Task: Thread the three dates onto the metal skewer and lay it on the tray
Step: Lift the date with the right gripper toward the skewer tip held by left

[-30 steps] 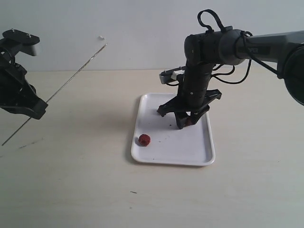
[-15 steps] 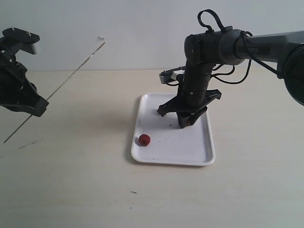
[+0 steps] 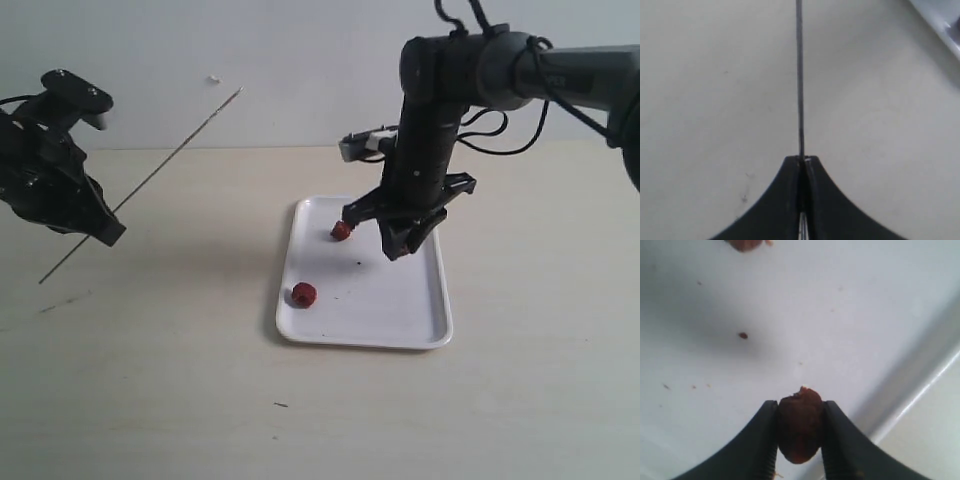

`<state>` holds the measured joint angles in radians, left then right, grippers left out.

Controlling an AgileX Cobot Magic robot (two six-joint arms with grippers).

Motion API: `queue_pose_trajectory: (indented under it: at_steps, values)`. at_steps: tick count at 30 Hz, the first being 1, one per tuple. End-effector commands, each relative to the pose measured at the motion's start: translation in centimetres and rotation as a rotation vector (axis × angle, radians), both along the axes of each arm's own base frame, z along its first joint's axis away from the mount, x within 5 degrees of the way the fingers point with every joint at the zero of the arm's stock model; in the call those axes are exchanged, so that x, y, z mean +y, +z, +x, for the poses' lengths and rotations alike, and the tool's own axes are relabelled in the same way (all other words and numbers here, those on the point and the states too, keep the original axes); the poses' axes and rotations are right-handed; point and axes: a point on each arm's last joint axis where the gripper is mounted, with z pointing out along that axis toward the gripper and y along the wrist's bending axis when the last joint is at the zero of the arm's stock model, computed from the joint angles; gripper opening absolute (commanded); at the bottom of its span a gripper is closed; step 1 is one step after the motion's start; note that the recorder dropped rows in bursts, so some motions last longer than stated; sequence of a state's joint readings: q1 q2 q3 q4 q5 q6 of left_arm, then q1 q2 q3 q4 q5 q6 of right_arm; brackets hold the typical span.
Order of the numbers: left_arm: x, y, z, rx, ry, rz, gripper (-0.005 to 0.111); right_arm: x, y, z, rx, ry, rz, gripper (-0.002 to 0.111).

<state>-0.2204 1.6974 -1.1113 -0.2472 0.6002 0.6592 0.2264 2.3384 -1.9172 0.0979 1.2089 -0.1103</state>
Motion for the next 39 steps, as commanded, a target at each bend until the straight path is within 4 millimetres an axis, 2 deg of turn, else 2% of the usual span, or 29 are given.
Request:
queue_pose_trajectory:
  at_steps: [1,5,9,14,19,31,39]
  values:
    - [-0.1,-2.4,2.2,-0.101,0.028,0.007,0.0,-0.6,3.6,0.7,-0.067,-0.003,0.156,0.028]
    - [-0.1,-4.7,2.6,-0.071,-0.065,0.07,0.0,-1.4,6.1,1.1,-0.115,-0.02,0.31,0.028]
    - [-0.4,-6.3,2.7,-0.04,-0.143,0.105,0.0,-3.0,7.4,1.7,-0.151,-0.065,0.432,0.028]
    - [-1.7,-6.8,3.0,-0.09,-0.212,0.073,0.0,-4.7,8.5,2.3,-0.176,-0.138,0.623,0.028]
    - [-3.5,-6.5,3.0,-0.177,-0.313,0.071,0.0,-5.4,9.3,2.6,-0.198,-0.168,0.735,0.028]
    - [-4.8,-8.3,4.1,-0.311,-0.324,0.17,0.0,-5.5,9.3,2.6,-0.2,-0.171,0.744,0.028]
    - [-6.5,-8.1,3.7,-0.351,-0.353,0.175,0.0,-5.4,9.3,2.7,-0.197,-0.177,0.758,0.028]
